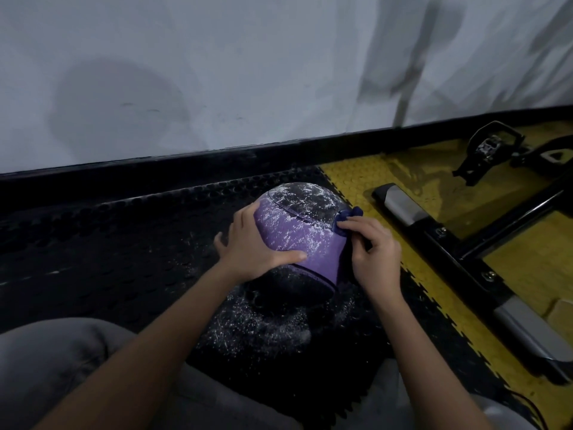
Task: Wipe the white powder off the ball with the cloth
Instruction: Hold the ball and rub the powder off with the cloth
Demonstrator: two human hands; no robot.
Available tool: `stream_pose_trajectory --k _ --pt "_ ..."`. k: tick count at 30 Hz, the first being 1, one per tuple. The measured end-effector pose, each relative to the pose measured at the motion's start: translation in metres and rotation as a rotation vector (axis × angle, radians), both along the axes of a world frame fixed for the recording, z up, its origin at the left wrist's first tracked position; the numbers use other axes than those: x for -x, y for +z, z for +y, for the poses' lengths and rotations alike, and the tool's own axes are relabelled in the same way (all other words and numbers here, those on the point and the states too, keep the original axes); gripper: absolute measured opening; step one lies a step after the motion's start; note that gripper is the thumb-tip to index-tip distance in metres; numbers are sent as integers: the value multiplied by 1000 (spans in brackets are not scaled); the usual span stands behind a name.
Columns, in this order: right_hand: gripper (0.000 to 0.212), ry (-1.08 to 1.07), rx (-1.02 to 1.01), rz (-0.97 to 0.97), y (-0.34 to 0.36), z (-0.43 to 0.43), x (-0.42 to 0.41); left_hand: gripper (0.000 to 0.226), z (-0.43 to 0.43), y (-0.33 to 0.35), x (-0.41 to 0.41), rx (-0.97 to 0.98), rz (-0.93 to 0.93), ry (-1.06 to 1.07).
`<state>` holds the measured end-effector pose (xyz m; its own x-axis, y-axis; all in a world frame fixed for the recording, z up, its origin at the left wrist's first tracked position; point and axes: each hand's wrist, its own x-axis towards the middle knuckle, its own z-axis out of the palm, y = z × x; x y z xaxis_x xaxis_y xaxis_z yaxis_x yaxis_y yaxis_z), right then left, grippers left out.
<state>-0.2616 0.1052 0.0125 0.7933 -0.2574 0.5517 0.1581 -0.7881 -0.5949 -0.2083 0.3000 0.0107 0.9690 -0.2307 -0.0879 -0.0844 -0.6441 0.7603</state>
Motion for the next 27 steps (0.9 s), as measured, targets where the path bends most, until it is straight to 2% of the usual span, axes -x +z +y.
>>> stream_pose_trajectory --k 4,10,12,15,17,23,25,27 --pt "31 -48 43 -11 1 11 8 120 -1 -5 8 15 -5 36" --pt "31 135 241 -3 3 32 34 129 9 -8 8 38 22 45" --pt "31 71 188 4 2 24 30 125 11 -7 8 58 24 36" --pt "34 -94 -8 33 3 13 21 117 11 -8 10 69 12 8" --pt "32 -114 -1 38 3 16 22 116 6 -8 10 54 -5 10" --pt "25 22 174 9 -5 38 41 114 -3 -5 2 26 -25 29" --pt "26 -18 154 21 -4 30 36 114 -2 -3 0 37 -14 34" --pt "29 -107 42 65 -3 20 28 113 -2 -2 -2 59 0 38"
